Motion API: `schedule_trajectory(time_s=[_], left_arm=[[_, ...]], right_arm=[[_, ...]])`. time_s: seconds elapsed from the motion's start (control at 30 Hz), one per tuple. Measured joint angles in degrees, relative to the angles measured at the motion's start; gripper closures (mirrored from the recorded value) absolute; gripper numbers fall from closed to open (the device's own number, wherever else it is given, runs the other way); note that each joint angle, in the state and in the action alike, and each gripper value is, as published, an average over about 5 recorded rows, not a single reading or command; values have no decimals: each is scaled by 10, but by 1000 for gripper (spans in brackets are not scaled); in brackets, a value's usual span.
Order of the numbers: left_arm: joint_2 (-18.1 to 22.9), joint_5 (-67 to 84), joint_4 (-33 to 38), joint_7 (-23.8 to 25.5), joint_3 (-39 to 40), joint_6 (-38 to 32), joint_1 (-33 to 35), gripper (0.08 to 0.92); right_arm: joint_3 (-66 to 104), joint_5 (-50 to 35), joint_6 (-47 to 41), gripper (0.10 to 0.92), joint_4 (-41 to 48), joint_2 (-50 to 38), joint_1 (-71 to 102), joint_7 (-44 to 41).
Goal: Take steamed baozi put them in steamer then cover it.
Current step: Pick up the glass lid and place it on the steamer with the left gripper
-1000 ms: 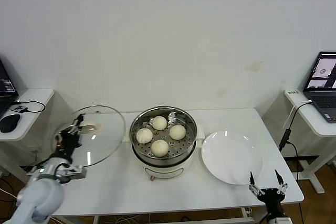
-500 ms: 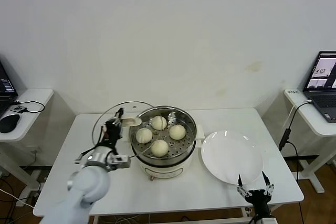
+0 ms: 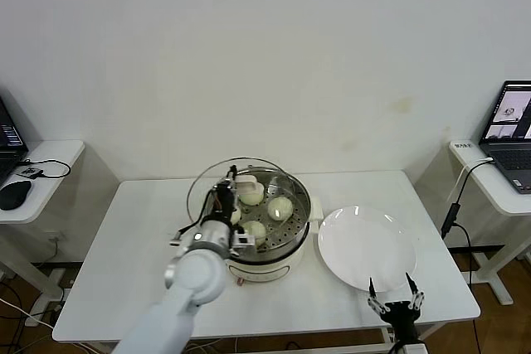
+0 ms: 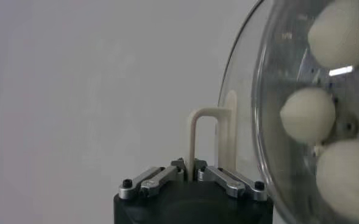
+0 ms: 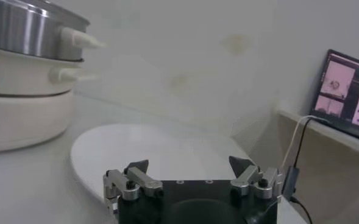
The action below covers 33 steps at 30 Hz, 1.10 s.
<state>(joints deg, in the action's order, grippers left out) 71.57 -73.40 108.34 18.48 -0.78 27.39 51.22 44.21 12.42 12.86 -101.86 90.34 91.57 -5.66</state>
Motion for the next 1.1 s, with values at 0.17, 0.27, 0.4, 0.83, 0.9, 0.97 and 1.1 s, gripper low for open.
schedule_trajectory(time_s=[0.17, 0.27, 0.4, 0.83, 0.9, 0.97, 1.1], left_arm=[[29, -32, -14, 16, 17, 3, -5, 850], [44, -48, -22, 21, 22, 3, -8, 850], [57, -62, -33, 24, 24, 2, -11, 850], [80, -87, -58, 24, 17, -4, -7, 850], [81, -89, -59, 23, 14, -5, -6, 850], [82, -89, -59, 23, 12, -5, -5, 850], [83, -90, -64, 21, 8, -6, -5, 850]], right_arm=[[-1, 6, 3, 203, 6, 0, 0, 1], [-2, 9, 4, 203, 8, 0, 1, 1], [-3, 11, 6, 202, 10, 1, 2, 1], [-4, 16, 10, 203, 15, 0, 5, 1], [-5, 17, 10, 203, 15, 0, 5, 1], [-6, 18, 10, 202, 15, 0, 5, 1], [-8, 20, 11, 203, 16, 0, 6, 1]])
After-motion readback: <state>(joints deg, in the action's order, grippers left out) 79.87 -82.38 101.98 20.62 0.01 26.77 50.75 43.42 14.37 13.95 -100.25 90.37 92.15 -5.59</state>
